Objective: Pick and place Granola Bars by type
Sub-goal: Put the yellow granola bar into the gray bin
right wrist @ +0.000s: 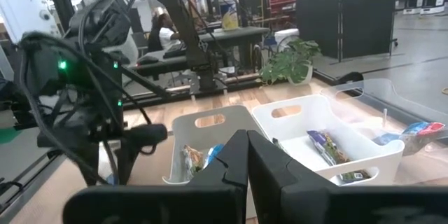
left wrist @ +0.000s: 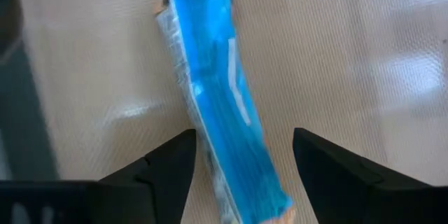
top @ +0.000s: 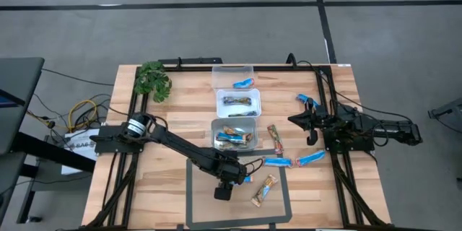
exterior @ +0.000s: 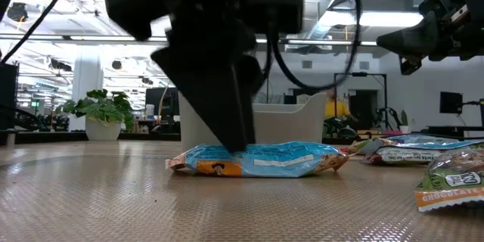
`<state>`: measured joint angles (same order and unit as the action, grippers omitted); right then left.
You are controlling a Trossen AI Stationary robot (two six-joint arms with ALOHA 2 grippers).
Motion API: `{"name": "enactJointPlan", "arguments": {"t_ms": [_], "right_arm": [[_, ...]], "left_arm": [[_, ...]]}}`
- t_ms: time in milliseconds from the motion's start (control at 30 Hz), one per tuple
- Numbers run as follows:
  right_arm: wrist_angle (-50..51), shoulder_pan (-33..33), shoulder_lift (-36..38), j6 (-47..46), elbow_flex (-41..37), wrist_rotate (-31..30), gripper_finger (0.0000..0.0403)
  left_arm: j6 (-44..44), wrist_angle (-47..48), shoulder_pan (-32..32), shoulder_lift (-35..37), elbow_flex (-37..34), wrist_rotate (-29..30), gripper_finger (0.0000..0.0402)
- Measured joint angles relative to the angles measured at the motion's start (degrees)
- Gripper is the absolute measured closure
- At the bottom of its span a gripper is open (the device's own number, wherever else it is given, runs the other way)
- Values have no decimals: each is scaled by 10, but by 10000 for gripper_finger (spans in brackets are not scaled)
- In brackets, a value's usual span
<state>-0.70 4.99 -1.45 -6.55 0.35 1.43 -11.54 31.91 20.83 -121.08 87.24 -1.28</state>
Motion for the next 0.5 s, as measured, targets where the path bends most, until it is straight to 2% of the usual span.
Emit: {"name": "enactJointPlan", "arguments": {"t_ms": [500], "right_arm": [[-1, 0, -1, 0, 0, 0, 403]], "left_arm": [[11, 0, 3, -20, 2, 19, 166]]}}
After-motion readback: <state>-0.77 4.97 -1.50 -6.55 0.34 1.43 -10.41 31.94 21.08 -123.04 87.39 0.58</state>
